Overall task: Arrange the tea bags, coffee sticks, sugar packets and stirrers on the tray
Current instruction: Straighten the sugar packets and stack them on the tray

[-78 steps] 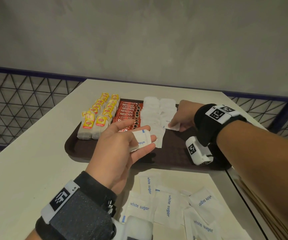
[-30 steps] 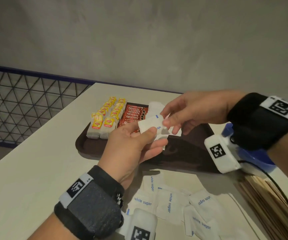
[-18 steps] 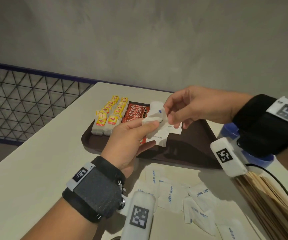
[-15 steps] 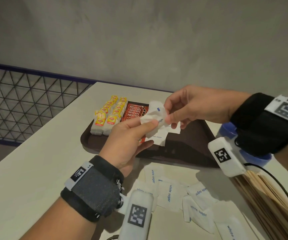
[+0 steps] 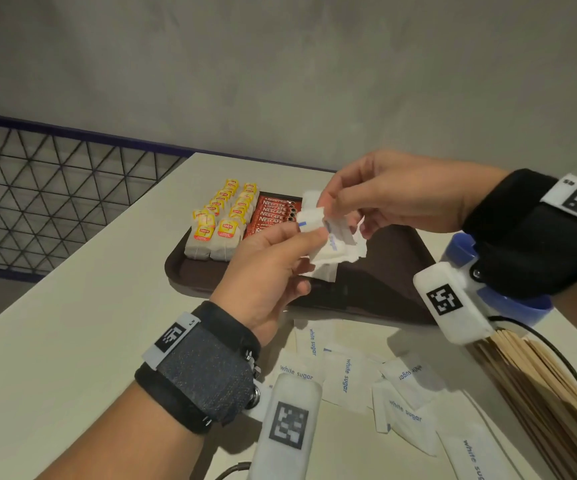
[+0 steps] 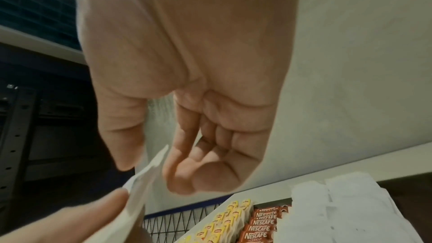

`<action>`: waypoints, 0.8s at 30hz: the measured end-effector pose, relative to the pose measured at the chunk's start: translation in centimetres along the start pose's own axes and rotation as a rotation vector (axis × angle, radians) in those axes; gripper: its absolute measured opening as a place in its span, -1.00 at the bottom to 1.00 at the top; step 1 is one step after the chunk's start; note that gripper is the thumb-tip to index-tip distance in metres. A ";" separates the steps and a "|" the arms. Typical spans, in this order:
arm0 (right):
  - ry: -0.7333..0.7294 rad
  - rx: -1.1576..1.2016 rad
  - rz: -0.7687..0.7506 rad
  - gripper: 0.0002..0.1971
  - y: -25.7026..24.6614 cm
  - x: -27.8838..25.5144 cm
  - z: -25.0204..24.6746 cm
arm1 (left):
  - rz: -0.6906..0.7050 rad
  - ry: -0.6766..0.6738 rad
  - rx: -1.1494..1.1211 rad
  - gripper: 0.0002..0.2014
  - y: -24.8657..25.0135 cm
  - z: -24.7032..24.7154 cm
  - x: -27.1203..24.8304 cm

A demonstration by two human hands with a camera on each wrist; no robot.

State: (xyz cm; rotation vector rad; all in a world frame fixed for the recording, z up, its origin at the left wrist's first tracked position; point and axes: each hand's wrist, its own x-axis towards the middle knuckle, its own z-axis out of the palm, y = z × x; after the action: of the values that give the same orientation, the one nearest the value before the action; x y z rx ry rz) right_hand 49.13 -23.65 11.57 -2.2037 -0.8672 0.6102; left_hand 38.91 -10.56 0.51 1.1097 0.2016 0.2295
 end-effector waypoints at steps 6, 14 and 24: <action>-0.161 0.016 0.088 -0.75 1.5 0.1 -1.0 | 0.053 0.068 -0.048 -0.87 0.8 0.1 -0.2; 0.025 -0.293 0.382 -0.83 6.3 3.2 -3.1 | -0.018 0.190 -0.088 -0.90 0.8 -0.2 0.4; 0.034 -0.587 0.449 -0.71 9.0 7.9 -1.9 | -0.044 0.218 -0.063 -0.81 0.4 -0.3 1.0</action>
State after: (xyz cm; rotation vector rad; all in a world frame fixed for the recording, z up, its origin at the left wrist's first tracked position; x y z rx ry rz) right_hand 59.27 -23.59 4.92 -2.9762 -0.5749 0.5664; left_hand 39.72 -9.81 0.67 1.0162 0.4098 0.3152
